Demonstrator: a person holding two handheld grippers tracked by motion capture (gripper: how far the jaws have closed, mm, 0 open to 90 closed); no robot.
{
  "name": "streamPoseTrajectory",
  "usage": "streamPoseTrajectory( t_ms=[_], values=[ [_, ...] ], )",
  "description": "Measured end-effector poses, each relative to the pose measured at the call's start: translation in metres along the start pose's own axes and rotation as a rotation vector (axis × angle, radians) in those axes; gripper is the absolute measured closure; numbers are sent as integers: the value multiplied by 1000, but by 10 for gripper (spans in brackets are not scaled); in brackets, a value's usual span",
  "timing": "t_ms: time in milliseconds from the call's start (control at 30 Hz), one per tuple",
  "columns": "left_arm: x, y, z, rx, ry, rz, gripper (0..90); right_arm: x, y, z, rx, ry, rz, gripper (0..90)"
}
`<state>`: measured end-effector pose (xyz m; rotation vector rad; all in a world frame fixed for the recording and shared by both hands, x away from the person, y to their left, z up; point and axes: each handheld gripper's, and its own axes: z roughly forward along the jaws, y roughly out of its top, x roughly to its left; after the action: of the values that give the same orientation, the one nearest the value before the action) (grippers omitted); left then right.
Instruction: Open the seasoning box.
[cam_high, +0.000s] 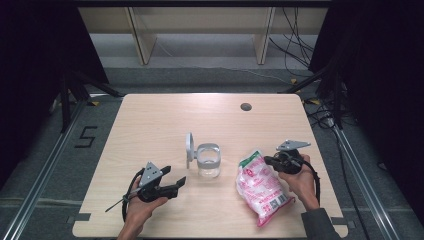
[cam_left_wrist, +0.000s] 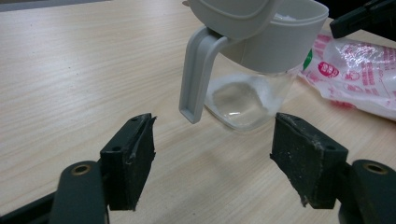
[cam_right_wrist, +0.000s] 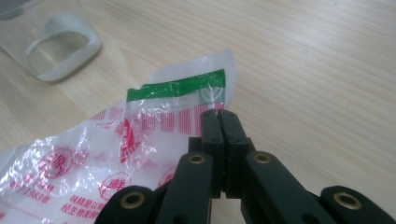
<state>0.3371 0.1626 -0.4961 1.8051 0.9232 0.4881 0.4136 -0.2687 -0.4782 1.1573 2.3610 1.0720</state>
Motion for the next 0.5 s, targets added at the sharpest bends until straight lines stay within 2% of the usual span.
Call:
streamPoseTrajectory(
  t_ms=[33, 67, 100, 133, 167, 200, 233, 267, 300, 333, 367, 400, 433, 467, 500],
  values=[
    [-1, 0, 1, -9, -4, -9, 294, -2, -2, -4, -6, -10, 26, 900],
    [-1, 0, 0, -2, -3, -9, 295, -5, -4, -5, -8, -18, 14, 900],
    [-2, 0, 1, 1, 0, -19, 295, -5, -7, -8, -10, -27, 42, 900],
    [-3, 0, 1, 8, 5, -12, 295, -10, -9, -11, -15, -35, 20, 900],
    [-4, -1, 1, 4, 3, -15, 294, -12, -12, -15, -16, -36, 41, 900],
    [-5, -1, 0, 8, 3, -22, 295, -15, -15, -19, -9, -62, 31, 900],
    [-6, -1, 2, -4, -7, -23, 295, -18, -18, -21, -8, -54, 41, 900],
    [-6, 0, 1, 9, -3, -12, 294, -22, -22, -26, -28, -31, 72, 900],
    [-7, -1, 1, 8, -2, -19, 295, -24, -24, -29, -45, -29, 88, 900],
    [-8, -1, 3, -4, -13, -21, 294, -23, -26, -32, -49, -50, 94, 900],
    [-8, -1, 2, 9, -16, -16, 294, -21, -26, -34, -59, -42, 127, 900],
    [-8, -1, 3, 12, -12, -15, 293, -23, -26, -34, -74, -35, 108, 900],
    [-9, -1, 3, 9, -11, -13, 293, -20, -26, -35, -74, 0, 162, 885],
    [-9, -1, 4, 5, -15, -15, 294, -17, -25, -34, -83, 5, 160, 859],
    [-9, -1, 3, 12, -12, -10, 294, -16, -24, -32, -87, -8, 135, 823]
  ],
)
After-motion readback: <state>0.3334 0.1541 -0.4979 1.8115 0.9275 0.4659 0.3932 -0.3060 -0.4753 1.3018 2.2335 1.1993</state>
